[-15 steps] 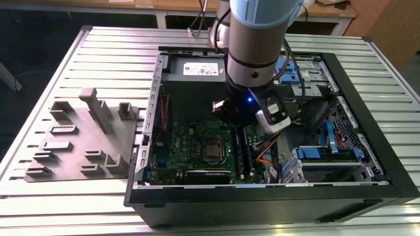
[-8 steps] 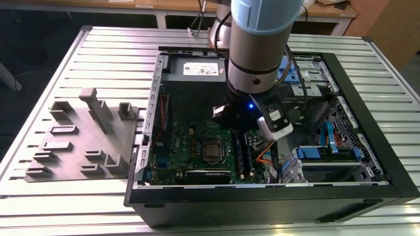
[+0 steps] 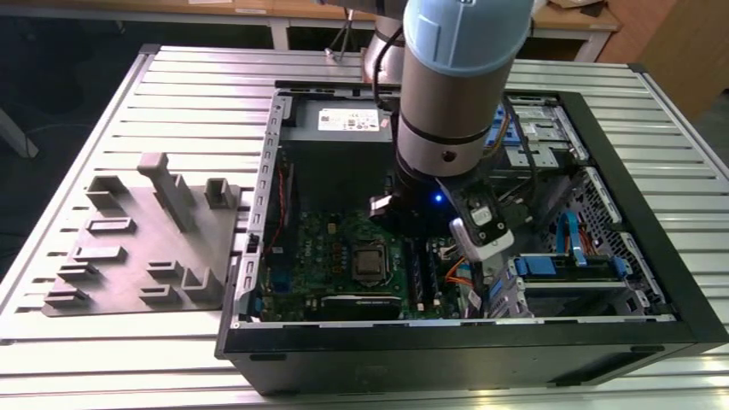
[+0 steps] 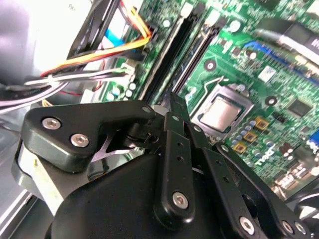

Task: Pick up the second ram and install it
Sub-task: 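Press down the second ram until it locks into place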

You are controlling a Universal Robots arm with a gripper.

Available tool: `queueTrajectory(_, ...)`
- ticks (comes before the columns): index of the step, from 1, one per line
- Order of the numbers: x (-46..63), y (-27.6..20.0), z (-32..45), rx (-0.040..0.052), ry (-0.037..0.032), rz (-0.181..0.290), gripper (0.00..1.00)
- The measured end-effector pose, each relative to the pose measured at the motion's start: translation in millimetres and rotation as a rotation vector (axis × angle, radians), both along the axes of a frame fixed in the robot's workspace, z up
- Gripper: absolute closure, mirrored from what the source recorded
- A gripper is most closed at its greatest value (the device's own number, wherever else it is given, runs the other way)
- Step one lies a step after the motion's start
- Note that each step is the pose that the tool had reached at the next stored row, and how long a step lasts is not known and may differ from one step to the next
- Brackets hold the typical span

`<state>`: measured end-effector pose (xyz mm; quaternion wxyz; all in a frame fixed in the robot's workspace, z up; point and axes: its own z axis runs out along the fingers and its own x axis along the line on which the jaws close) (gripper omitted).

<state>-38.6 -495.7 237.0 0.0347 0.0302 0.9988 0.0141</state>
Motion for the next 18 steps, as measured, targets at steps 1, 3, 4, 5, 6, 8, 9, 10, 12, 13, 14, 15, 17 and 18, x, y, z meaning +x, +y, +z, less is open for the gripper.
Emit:
queueTrajectory(1, 0.0, -2.2, -0.1, 0.0001, -0.0001, 0.000, 0.93)
queueTrajectory(3, 0.0, -6.3, -0.1, 0.0002, -0.0001, 0.000, 0.93)
queueTrajectory(4, 0.0, -8.2, -0.1, 0.0002, -0.0001, 0.000, 0.93)
queueTrajectory(5, 0.0, -9.9, -0.1, 0.0002, -0.0001, 0.000, 0.93)
queueTrajectory(6, 0.0, -11.3, -0.2, 0.0000, -0.0001, 0.000, 0.93)
queueTrajectory(8, 0.0, -13.6, -0.3, -0.0001, -0.0001, 0.000, 0.93)
queueTrajectory(9, -0.1, -14.2, -0.4, -0.0001, 0.0000, 0.000, 0.93)
queueTrajectory(10, 0.0, -14.9, -0.5, -0.0001, -0.0001, 0.000, 0.93)
queueTrajectory(12, 0.3, -16.4, -0.5, -0.0001, 0.0000, 0.000, 0.93)
queueTrajectory(13, 0.4, -17.3, -0.5, -0.0002, 0.0000, -0.001, 0.93)
queueTrajectory(14, 0.5, -18.1, -0.5, -0.0001, -0.0001, -0.001, 0.93)
queueTrajectory(15, 0.5, -18.5, -0.6, -0.0002, 0.0000, -0.001, 0.93)
queueTrajectory(17, 1.3, -18.8, -0.8, 0.0000, -0.0001, -0.001, 0.93)
queueTrajectory(18, 1.4, -18.9, -0.9, -0.0002, -0.0001, -0.001, 0.93)
